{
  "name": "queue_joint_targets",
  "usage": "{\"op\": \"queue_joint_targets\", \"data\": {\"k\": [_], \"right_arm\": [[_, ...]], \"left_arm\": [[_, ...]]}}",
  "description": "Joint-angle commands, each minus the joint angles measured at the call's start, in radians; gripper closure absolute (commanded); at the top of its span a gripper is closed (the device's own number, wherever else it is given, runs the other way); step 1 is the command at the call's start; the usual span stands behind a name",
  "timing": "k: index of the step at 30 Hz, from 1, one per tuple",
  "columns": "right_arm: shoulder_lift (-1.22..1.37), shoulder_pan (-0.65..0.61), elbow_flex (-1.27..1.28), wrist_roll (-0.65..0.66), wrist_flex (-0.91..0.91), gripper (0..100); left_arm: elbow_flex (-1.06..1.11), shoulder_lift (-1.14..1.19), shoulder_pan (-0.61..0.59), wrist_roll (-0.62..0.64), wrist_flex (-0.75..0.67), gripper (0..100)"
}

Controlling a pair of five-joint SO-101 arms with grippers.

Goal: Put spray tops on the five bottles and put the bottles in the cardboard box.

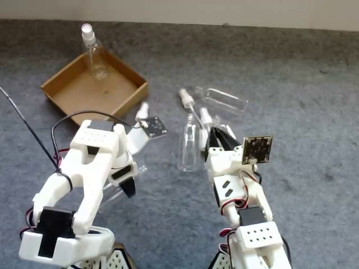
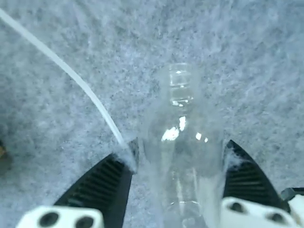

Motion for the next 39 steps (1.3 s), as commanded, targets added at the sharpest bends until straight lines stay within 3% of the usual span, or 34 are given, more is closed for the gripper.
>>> {"op": "queue_joint_targets", "data": {"k": [1, 25, 31, 39], "right_arm": [[-0.010, -0.004, 0.058, -0.005, -0.030, 99.0], [-0.010, -0.004, 0.058, -0.005, -0.030, 99.0], [-0.010, -0.004, 0.058, -0.005, -0.030, 99.0], [-0.010, -0.004, 0.058, -0.005, -0.030, 99.0]], "left_arm": [[0.001, -0.039, 0.008, -0.057, -0.012, 74], [0.102, -0.039, 0.008, -0.057, -0.127, 75], [0.131, -0.039, 0.012, -0.058, -0.133, 86], [0.090, -0.048, 0.012, -0.057, -0.129, 87]]}}
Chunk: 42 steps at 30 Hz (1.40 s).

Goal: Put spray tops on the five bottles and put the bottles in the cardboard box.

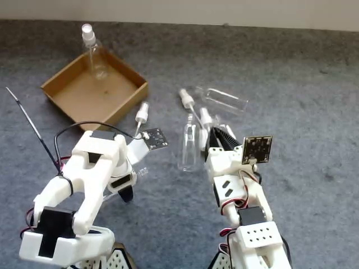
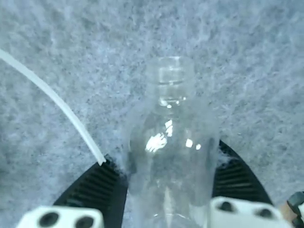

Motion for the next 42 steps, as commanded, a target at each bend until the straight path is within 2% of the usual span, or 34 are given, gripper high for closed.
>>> {"op": "queue_joint_targets", "data": {"k": [1, 4, 7, 10, 14, 19, 27, 34, 42], "right_arm": [[-0.010, -0.004, 0.058, -0.005, -0.030, 99.0], [-0.010, -0.004, 0.058, -0.005, -0.030, 99.0], [-0.010, -0.004, 0.058, -0.005, -0.030, 99.0], [-0.010, -0.004, 0.058, -0.005, -0.030, 99.0], [-0.010, -0.004, 0.058, -0.005, -0.030, 99.0], [-0.010, -0.004, 0.058, -0.005, -0.030, 99.0], [-0.010, -0.004, 0.058, -0.005, -0.030, 99.0], [-0.010, -0.004, 0.058, -0.005, -0.030, 99.0], [-0.010, -0.004, 0.058, -0.005, -0.030, 99.0]], "left_arm": [[-0.064, -0.047, 0.010, -0.008, -0.005, 87], [-0.131, -0.047, 0.008, 0.011, -0.005, 87], [-0.189, -0.048, 0.010, 0.147, 0.014, 87], [-0.271, -0.048, 0.010, 0.261, 0.086, 87], [-0.384, -0.048, 0.033, 0.307, 0.224, 87], [-0.515, -0.048, 0.127, 0.358, 0.394, 87], [-0.745, -0.048, 0.280, 0.465, 0.595, 95], [-0.903, -0.062, 0.305, 0.497, 0.629, 95], [-0.969, -0.282, 0.306, 0.493, 0.624, 95]]}}
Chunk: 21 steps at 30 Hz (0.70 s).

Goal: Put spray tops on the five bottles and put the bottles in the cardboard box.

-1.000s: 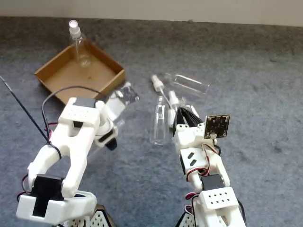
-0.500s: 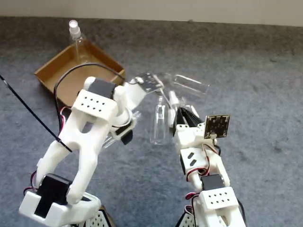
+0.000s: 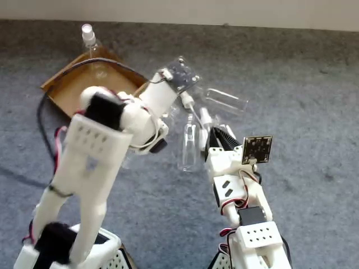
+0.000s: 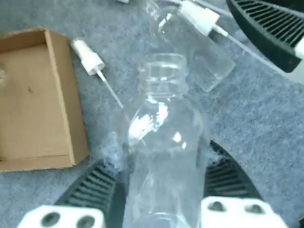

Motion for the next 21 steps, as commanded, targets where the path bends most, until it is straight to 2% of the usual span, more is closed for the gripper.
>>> {"op": "queue_joint_targets", "data": {"k": [1, 11, 21], "right_arm": [[-0.010, -0.004, 0.058, -0.005, -0.030, 99.0], [-0.010, -0.004, 0.058, -0.005, -0.030, 99.0], [-0.010, 0.001, 0.051, -0.003, -0.030, 99.0]], "left_arm": [[-0.056, -0.160, 0.015, 0.003, 0.003, 95], [0.199, -0.476, 0.013, 0.000, -0.021, 95], [0.650, -0.823, 0.005, 0.000, -0.322, 95]]}}
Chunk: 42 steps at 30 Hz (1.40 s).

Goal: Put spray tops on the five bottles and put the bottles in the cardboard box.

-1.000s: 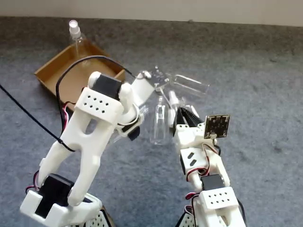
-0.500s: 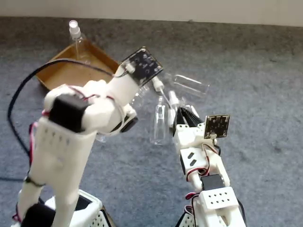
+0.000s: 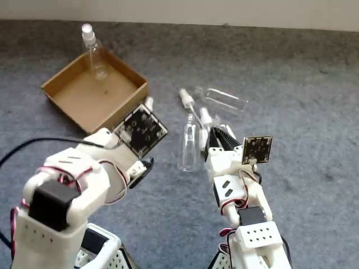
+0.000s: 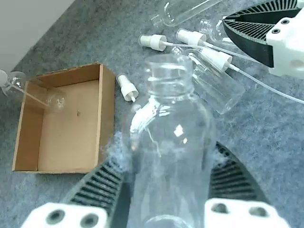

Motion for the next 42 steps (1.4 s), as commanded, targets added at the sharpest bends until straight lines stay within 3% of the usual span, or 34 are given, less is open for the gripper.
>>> {"op": "queue_joint_targets", "data": {"k": [1, 7, 13, 19, 23, 30, 34, 42], "right_arm": [[-0.010, 0.002, 0.051, -0.003, -0.028, 99.0], [-0.008, 0.005, 0.039, 0.123, 0.111, 98.5], [-0.002, 0.045, -0.140, 0.126, 0.314, 98.5], [-0.001, 0.101, -0.268, 0.138, 0.487, 98.5], [0.001, 0.101, -0.423, 0.184, 0.641, 98.5], [0.005, 0.101, -0.714, 0.187, 0.903, 97.4], [0.137, 0.101, -0.855, 0.255, 0.987, 90.9], [0.613, 0.099, -1.089, 0.276, 1.006, 90.8]], "left_arm": [[0.182, -0.139, 0.005, 0.000, -0.176, 95], [0.371, -0.213, 0.005, 0.000, -0.368, 95], [0.460, -0.217, 0.002, 0.000, -0.499, 95], [0.536, -0.220, -0.140, 0.000, -0.624, 95], [0.631, -0.222, -0.170, 0.006, -0.721, 95], [0.720, -0.222, -0.170, 0.215, -0.832, 91], [0.728, -0.222, -0.168, 0.245, -0.830, 85], [0.763, -0.222, -0.166, 0.247, -0.835, 85]]}}
